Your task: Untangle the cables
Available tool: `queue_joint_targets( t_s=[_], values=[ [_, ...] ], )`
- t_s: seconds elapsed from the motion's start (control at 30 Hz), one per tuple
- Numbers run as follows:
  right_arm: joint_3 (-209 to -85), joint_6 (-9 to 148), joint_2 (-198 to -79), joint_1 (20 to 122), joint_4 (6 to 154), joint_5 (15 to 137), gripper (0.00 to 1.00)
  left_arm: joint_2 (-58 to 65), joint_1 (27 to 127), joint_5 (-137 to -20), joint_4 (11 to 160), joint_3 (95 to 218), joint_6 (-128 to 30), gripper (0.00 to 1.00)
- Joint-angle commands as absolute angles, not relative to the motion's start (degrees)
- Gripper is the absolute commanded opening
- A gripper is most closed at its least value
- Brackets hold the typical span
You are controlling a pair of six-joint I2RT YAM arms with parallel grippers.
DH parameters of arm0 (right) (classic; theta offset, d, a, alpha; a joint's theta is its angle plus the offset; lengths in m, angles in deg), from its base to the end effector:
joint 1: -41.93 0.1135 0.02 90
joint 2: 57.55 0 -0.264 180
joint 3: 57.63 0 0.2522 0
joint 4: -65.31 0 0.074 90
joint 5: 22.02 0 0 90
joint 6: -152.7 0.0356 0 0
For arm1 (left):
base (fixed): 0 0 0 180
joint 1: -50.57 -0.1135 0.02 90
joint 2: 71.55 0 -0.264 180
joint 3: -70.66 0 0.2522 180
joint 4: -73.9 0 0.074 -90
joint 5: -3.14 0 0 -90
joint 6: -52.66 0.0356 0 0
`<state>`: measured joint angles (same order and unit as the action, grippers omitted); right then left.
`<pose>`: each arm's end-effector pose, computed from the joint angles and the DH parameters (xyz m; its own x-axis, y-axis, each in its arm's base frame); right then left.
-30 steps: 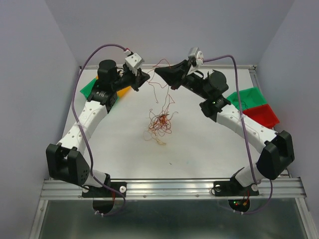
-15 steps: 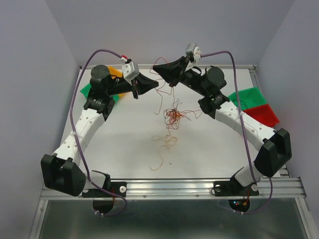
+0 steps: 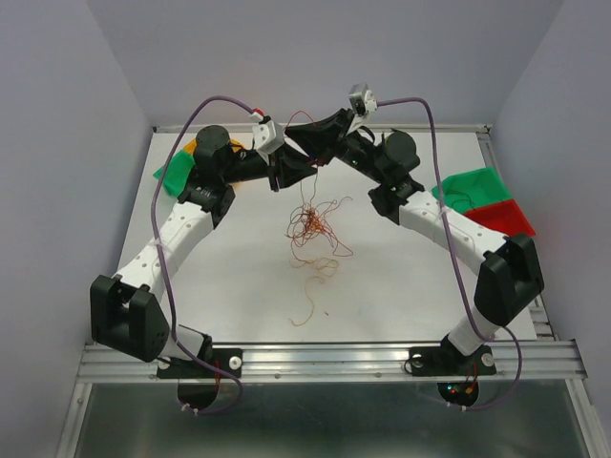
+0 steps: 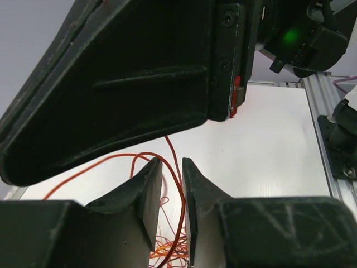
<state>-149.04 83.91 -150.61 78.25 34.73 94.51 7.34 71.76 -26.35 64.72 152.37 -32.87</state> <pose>0.2958 0.2372 0.4211 0.0577 0.4441 -0.8941 -0.9287 0.3525 0.1152 0.2784 -0.1411 0.4040 0.2690 -0.0631 -0.9611 0.9537 0.1566 0.2567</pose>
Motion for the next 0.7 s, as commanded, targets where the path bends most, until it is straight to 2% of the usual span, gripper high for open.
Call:
queue_joint_targets(
  t_s=[0.0, 0.07, 0.17, 0.43, 0.53, 0.63, 0.67],
  values=[
    [-153.3, 87.3, -151.2, 77.8, 29.0, 95.1, 0.01, 7.2, 72.3, -26.7, 61.3, 151.8, -32.2, 0.39],
    [-153.4, 88.0, -151.5, 77.8, 28.4, 95.1, 0.01, 7.3, 72.5, -27.5, 61.3, 151.7, -31.6, 0.47],
    [-153.6, 89.0, -152.3, 77.8, 27.7, 95.4, 0.01, 7.6, 72.5, -28.4, 61.3, 151.7, -31.3, 0.48],
    [-153.5, 91.3, -153.1, 77.8, 24.8, 95.6, 0.01, 9.7, 73.0, -27.9, 61.3, 153.2, -32.6, 0.42],
    [-153.3, 92.1, -153.2, 77.8, 24.1, 95.5, 0.00, 10.7, 73.1, -27.8, 61.3, 153.7, -32.9, 0.33],
    [-152.7, 93.2, -153.4, 77.9, 22.4, 95.3, 0.01, 11.6, 73.2, -27.1, 61.3, 154.5, -34.1, 0.05],
    [-152.4, 93.6, -153.4, 77.8, 21.7, 95.1, 0.00, 12.0, 73.2, -27.2, 61.2, 154.7, -34.4, 0.00]
  ],
)
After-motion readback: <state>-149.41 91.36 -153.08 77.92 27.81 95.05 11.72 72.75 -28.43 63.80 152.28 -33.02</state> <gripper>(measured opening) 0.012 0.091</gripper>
